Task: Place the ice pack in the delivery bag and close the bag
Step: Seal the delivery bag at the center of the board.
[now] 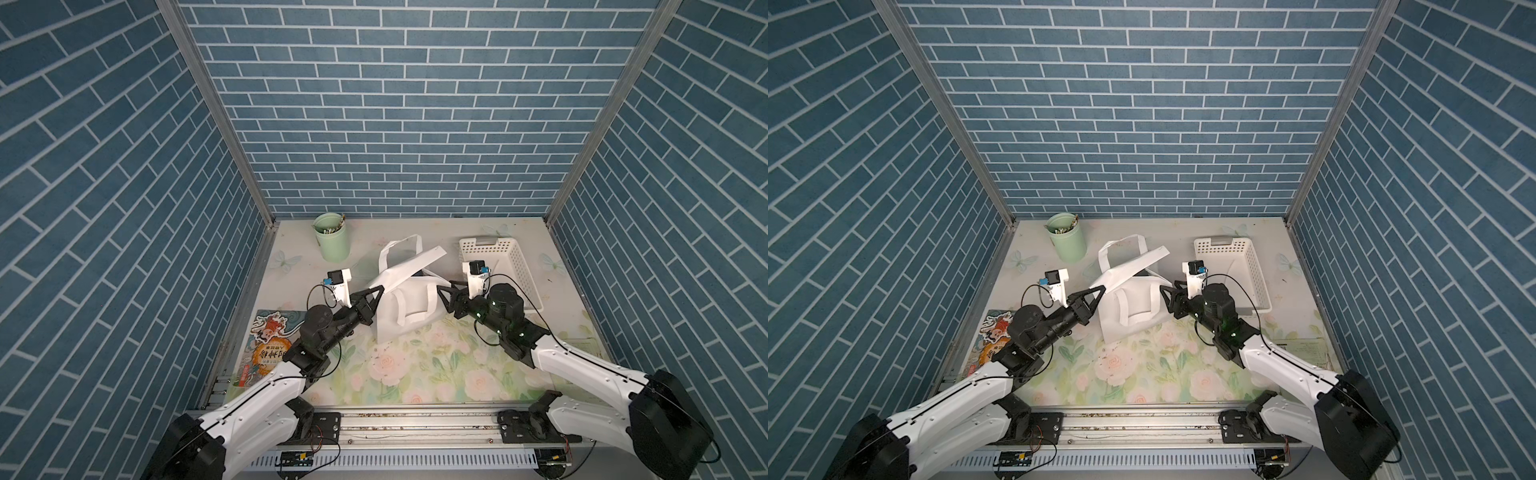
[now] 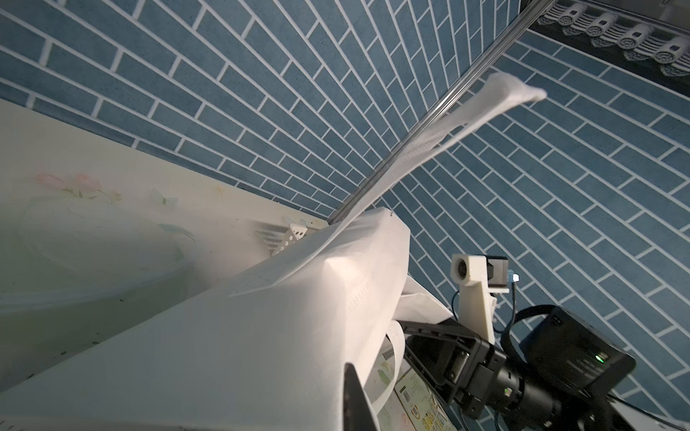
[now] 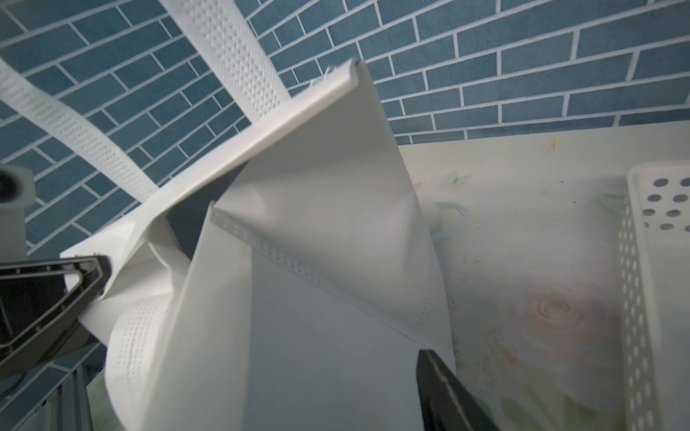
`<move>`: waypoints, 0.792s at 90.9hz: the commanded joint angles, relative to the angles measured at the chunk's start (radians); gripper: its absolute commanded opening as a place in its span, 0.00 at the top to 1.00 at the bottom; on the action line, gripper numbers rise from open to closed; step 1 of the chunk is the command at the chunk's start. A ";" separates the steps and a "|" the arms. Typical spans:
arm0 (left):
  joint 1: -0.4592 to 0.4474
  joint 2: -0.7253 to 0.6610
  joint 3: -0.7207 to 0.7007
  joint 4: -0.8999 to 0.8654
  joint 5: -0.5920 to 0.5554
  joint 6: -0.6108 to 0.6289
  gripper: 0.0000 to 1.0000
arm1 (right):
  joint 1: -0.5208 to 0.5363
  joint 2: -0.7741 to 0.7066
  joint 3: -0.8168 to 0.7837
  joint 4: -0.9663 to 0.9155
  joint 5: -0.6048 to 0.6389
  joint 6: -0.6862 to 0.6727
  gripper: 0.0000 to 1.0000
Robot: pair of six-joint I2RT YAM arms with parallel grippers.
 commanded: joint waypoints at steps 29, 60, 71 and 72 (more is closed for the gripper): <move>0.003 -0.059 -0.038 -0.055 0.087 0.030 1.00 | -0.138 0.198 0.091 0.264 -0.286 0.159 0.52; 0.002 -0.092 -0.054 -0.087 0.098 0.041 1.00 | -0.192 0.320 0.146 0.315 -0.361 0.235 0.51; 0.002 -0.094 -0.055 -0.087 0.110 0.043 1.00 | -0.202 0.371 0.167 0.340 -0.397 0.265 0.51; 0.002 -0.095 -0.054 -0.088 0.111 0.043 1.00 | -0.202 0.375 0.169 0.342 -0.399 0.267 0.51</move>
